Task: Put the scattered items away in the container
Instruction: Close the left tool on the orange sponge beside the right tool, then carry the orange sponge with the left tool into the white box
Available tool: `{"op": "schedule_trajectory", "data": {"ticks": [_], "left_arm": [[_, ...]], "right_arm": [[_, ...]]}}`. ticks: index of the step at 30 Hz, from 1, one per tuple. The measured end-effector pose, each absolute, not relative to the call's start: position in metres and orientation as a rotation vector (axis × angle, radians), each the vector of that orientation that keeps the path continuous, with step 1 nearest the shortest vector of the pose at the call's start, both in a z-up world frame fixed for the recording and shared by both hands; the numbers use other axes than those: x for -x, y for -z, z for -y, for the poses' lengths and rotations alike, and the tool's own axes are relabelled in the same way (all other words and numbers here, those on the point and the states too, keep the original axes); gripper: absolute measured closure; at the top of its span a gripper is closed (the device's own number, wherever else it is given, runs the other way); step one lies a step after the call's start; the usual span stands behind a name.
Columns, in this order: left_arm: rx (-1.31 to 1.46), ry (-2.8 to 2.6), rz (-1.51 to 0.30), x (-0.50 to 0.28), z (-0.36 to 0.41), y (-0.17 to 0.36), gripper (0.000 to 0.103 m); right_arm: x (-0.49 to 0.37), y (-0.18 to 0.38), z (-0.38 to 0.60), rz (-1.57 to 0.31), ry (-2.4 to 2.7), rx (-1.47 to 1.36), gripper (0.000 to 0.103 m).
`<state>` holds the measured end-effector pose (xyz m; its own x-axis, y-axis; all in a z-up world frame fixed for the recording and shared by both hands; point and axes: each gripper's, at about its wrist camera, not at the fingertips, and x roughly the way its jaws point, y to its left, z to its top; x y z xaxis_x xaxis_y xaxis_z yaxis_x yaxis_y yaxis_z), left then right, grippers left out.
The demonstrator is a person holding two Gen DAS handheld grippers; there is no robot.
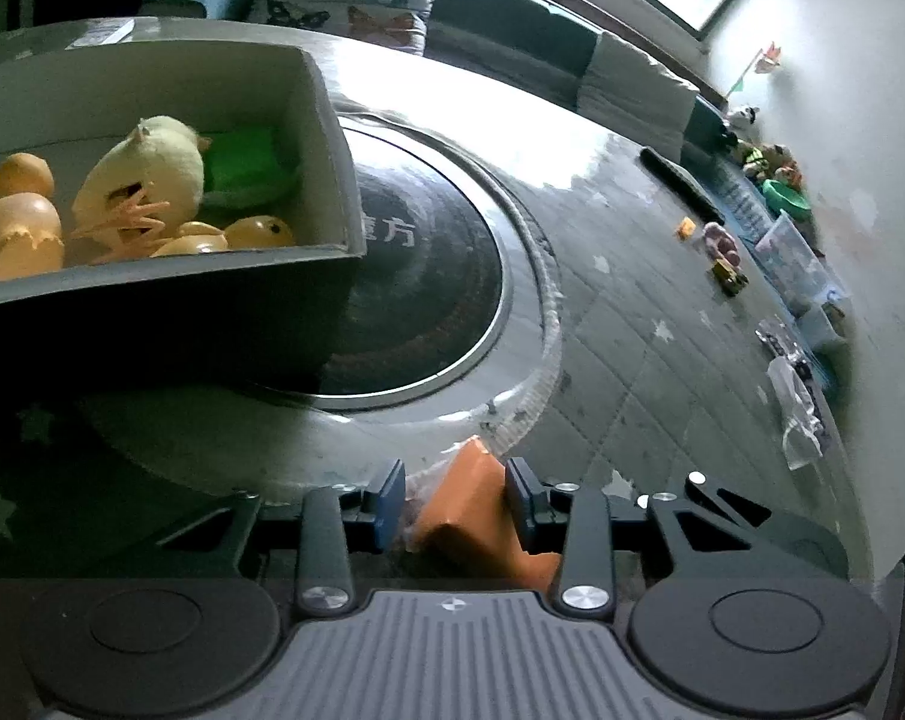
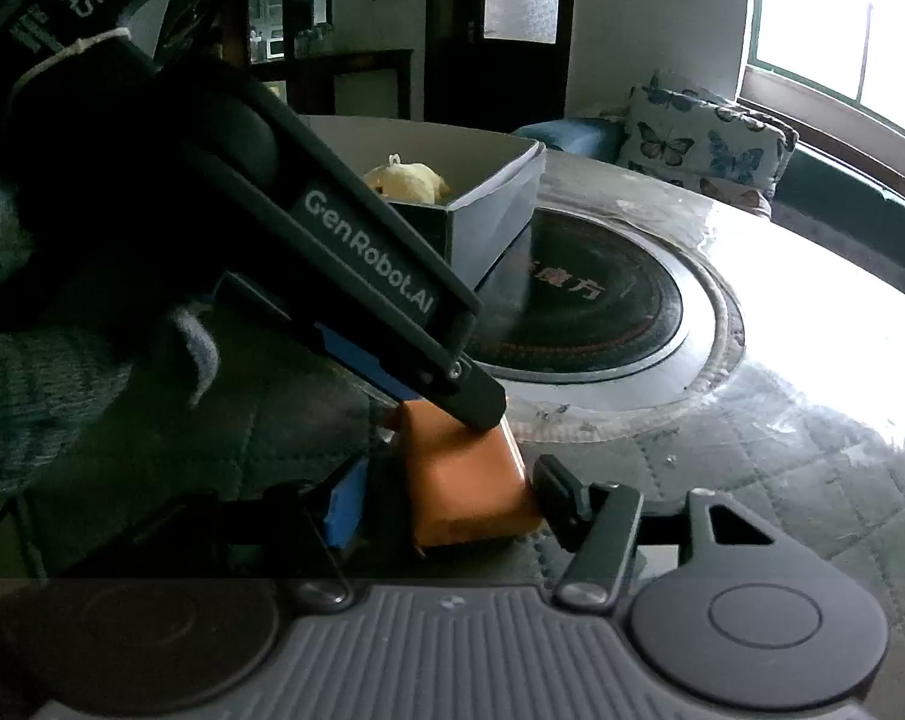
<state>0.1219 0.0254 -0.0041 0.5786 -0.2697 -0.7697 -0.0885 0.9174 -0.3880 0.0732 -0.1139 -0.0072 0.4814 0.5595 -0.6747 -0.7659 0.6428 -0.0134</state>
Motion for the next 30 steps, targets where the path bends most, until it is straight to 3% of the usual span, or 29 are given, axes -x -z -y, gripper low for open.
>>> {"op": "schedule_trajectory", "data": {"ticks": [10, 12, 30], "left_arm": [[0.416, 0.127, -0.922, -0.11, -0.031, 0.003, 0.076], [0.423, 0.123, -0.914, -0.107, -0.034, 0.001, 0.087], [0.462, 0.059, -0.736, -0.091, -0.082, -0.053, 0.088]], "right_arm": [[-0.069, 0.005, 0.114, -0.694, -0.809, 0.306, 0.058], [-0.067, 0.004, 0.112, -0.692, -0.814, 0.306, 0.059], [-0.061, -0.04, 0.072, -0.543, -0.902, 0.298, 0.061]]}}
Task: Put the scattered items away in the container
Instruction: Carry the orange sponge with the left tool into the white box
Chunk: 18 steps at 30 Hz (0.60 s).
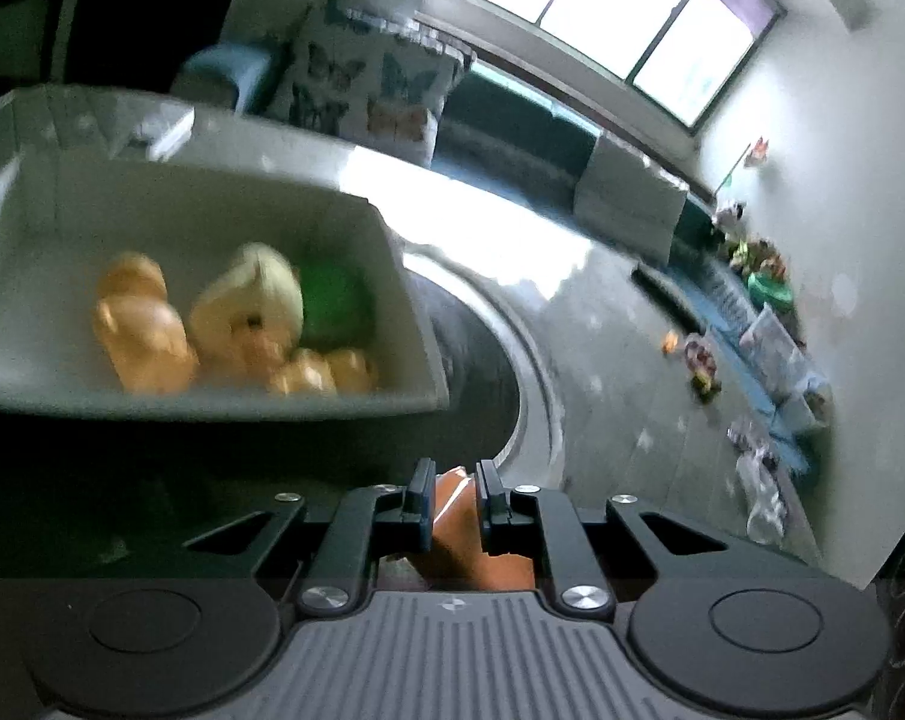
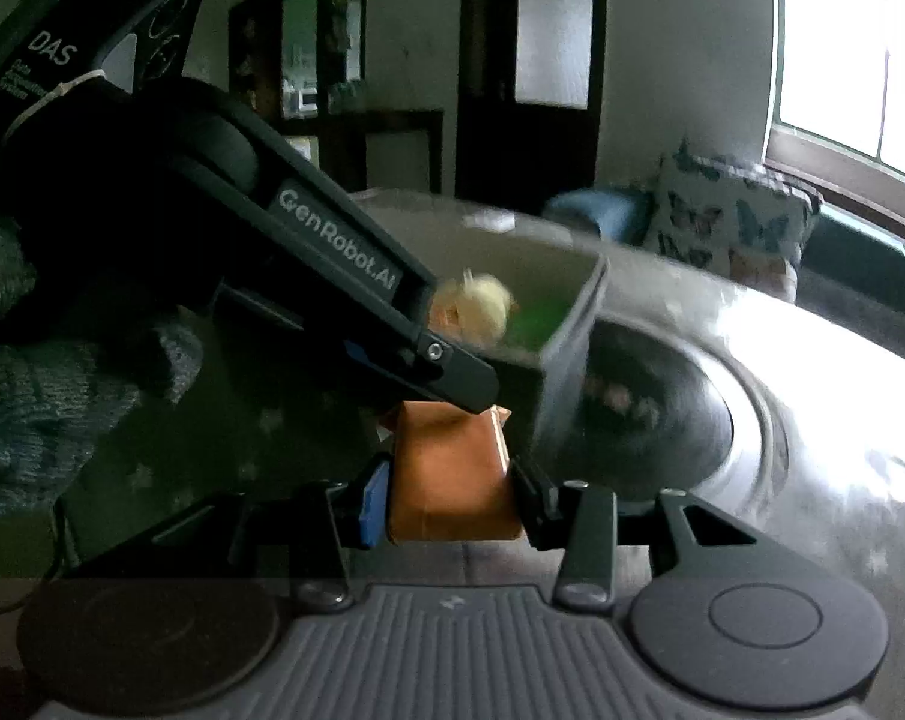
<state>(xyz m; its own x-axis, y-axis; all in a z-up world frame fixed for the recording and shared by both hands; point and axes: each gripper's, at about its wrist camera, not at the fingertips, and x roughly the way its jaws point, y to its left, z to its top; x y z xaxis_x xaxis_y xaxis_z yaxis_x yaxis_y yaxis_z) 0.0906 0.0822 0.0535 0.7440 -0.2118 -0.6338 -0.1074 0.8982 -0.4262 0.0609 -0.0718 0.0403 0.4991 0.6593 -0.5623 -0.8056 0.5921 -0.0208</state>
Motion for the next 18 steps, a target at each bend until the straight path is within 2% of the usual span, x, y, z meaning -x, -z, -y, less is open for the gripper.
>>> {"op": "schedule_trajectory", "data": {"ticks": [9, 18], "left_arm": [[0.428, -0.003, -0.645, -0.112, -0.116, -0.083, 0.09], [0.465, -0.04, -0.681, -0.132, -0.146, -0.072, 0.091]], "right_arm": [[-0.093, -0.062, 0.028, -0.457, -0.933, 0.294, 0.061], [-0.124, -0.052, -0.011, -0.493, -0.967, 0.293, 0.061]]}}
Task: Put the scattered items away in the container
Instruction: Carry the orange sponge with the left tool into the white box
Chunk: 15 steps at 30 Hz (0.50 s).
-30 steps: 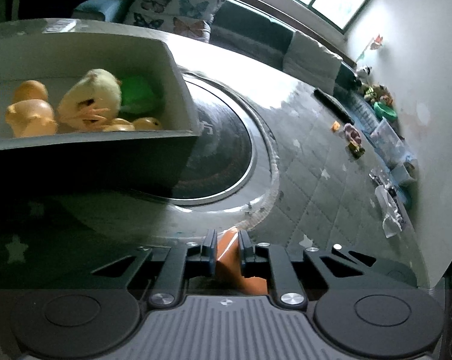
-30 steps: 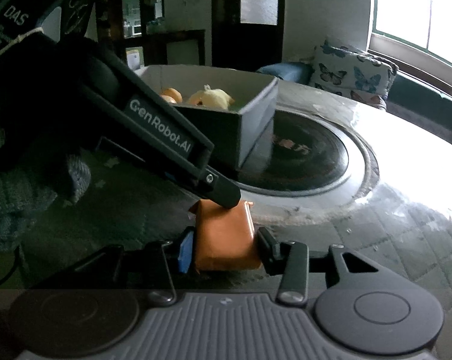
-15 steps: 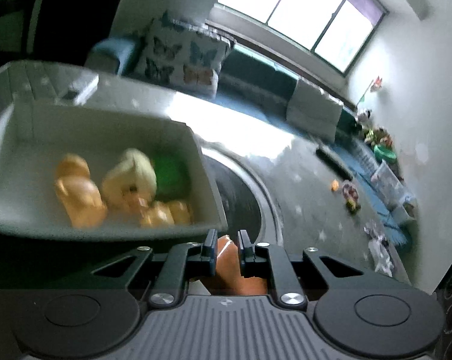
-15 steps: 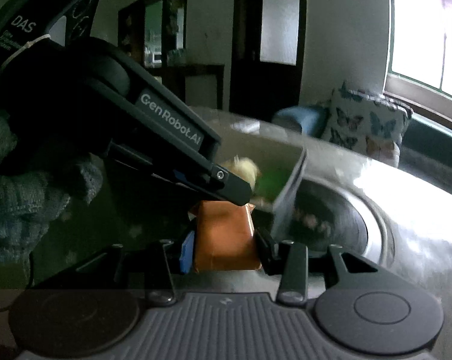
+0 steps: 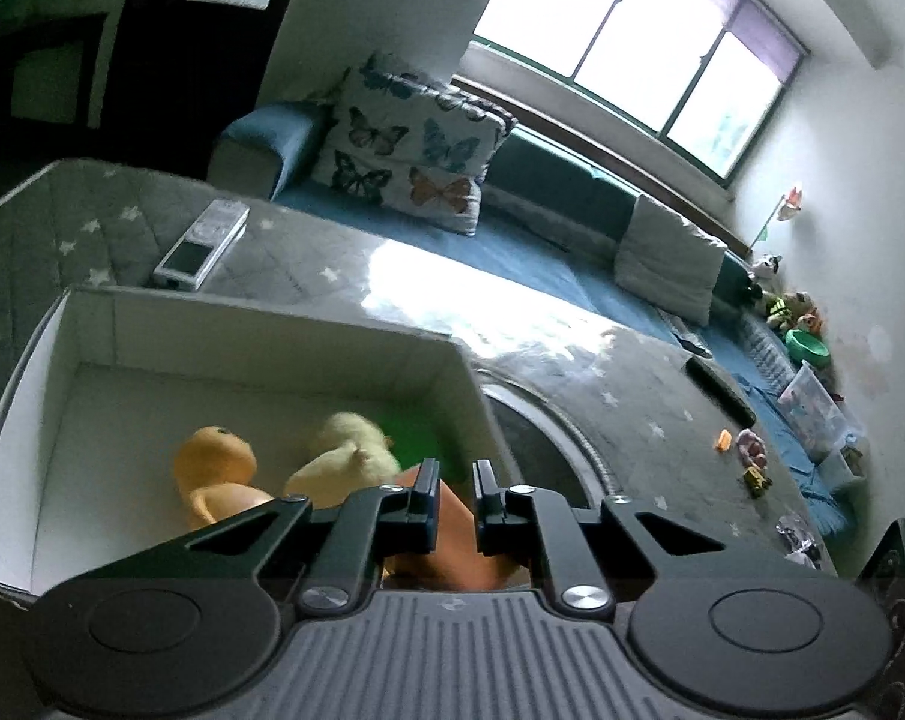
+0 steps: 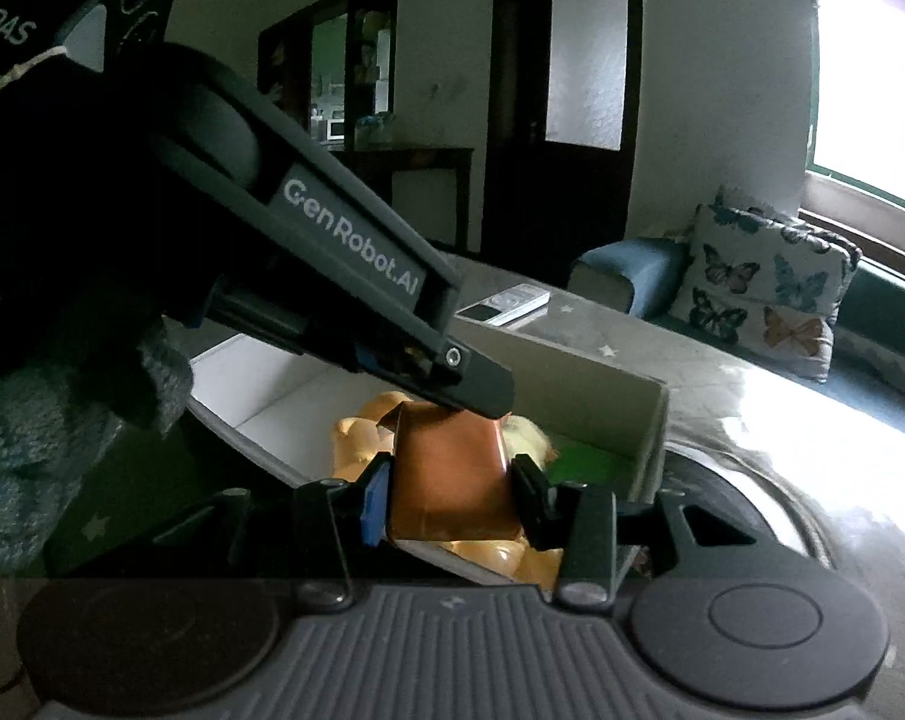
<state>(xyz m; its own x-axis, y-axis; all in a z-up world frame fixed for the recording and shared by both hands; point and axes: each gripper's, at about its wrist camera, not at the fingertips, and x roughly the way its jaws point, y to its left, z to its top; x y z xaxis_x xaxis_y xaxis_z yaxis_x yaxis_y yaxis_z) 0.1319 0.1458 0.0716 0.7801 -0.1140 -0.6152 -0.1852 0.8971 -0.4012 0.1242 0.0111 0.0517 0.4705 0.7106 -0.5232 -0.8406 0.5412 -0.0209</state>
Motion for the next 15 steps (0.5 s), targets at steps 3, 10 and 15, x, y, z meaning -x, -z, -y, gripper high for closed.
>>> {"op": "schedule_trajectory", "data": {"ticks": [3, 10, 15], "left_arm": [[0.486, -0.053, -0.702, -0.135, -0.155, -0.064, 0.091], [0.51, -0.076, -0.728, -0.137, -0.166, -0.051, 0.091], [0.496, -0.098, -0.711, -0.13, -0.168, -0.054, 0.088]], "right_arm": [[-0.128, -0.044, -0.018, -0.522, -0.983, 0.292, 0.061], [-0.139, -0.036, -0.032, -0.573, -1.008, 0.282, 0.061], [-0.141, -0.033, -0.033, -0.578, -1.002, 0.274, 0.06]]}}
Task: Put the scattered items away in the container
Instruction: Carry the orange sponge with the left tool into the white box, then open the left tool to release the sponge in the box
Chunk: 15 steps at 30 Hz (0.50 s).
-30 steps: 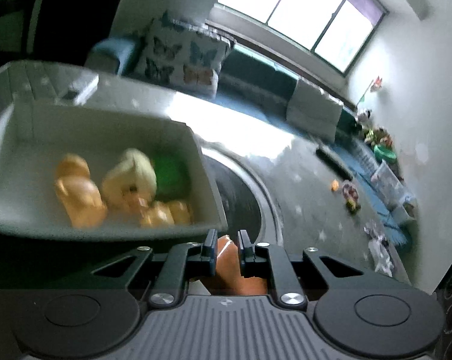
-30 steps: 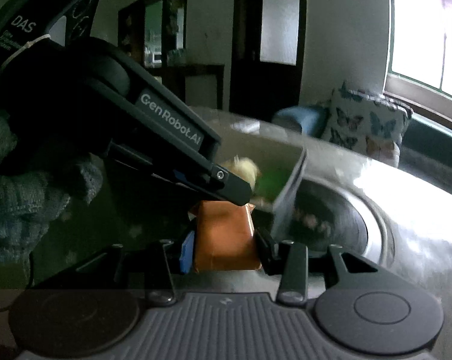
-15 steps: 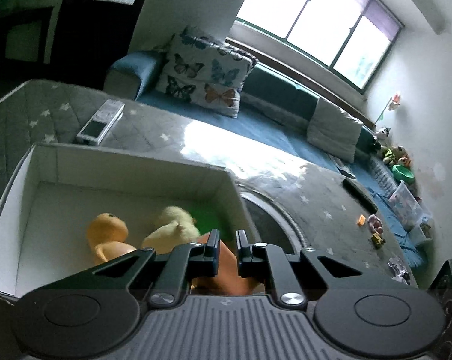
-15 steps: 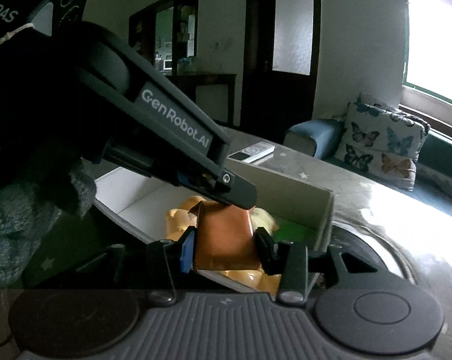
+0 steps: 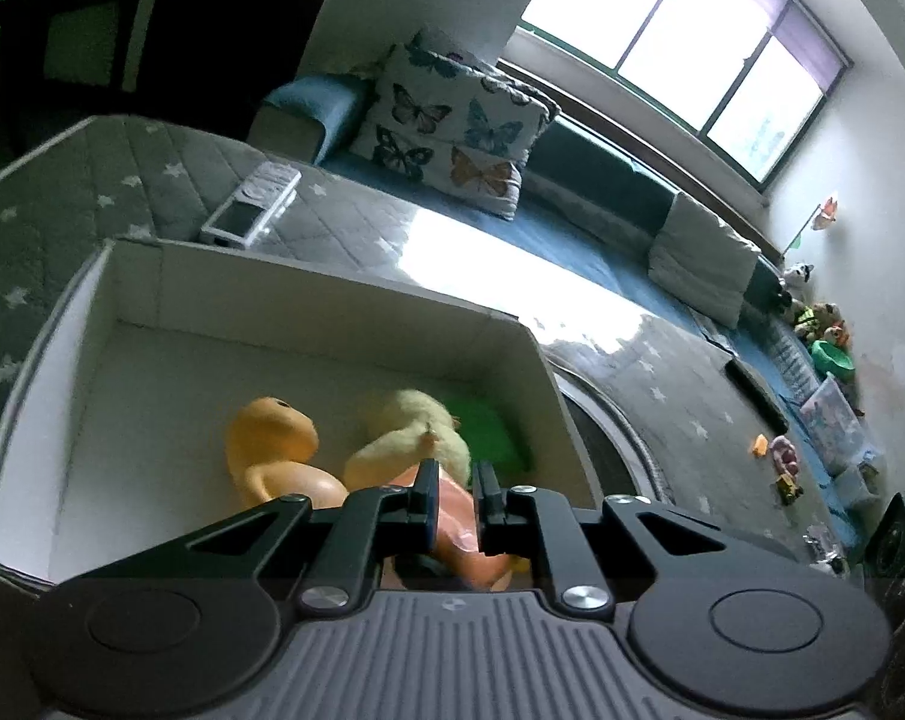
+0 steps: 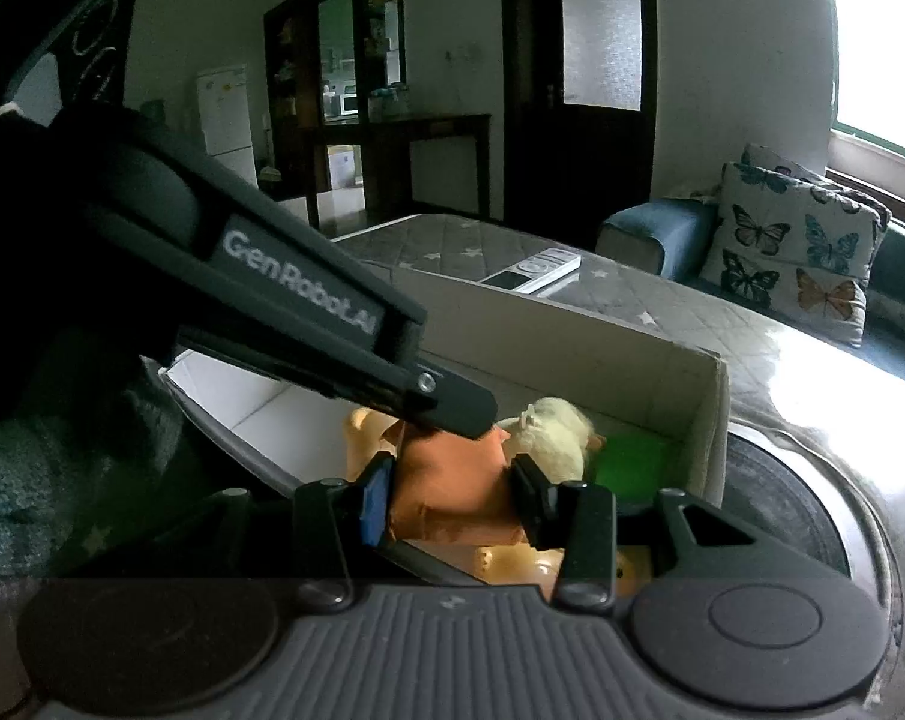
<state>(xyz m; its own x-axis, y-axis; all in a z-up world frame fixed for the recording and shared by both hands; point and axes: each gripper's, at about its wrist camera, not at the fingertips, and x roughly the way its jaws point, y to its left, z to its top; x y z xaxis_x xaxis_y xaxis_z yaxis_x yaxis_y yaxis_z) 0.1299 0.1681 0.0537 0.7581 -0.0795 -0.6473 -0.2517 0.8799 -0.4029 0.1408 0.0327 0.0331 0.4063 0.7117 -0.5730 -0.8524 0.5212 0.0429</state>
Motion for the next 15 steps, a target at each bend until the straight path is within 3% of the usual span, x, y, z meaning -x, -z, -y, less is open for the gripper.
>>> {"op": "schedule_trajectory", "data": {"ticks": [4, 6, 15], "left_arm": [[0.49, -0.115, -0.701, -0.122, -0.169, -0.058, 0.083], [0.488, -0.124, -0.698, -0.119, -0.169, -0.059, 0.082], [0.496, -0.149, -0.684, -0.103, -0.169, -0.062, 0.077]], "right_arm": [[-0.138, -0.034, -0.034, -0.566, -0.994, 0.28, 0.058], [-0.135, -0.035, -0.033, -0.559, -0.989, 0.285, 0.05], [-0.128, -0.038, -0.024, -0.553, -0.944, 0.255, 0.05]]}}
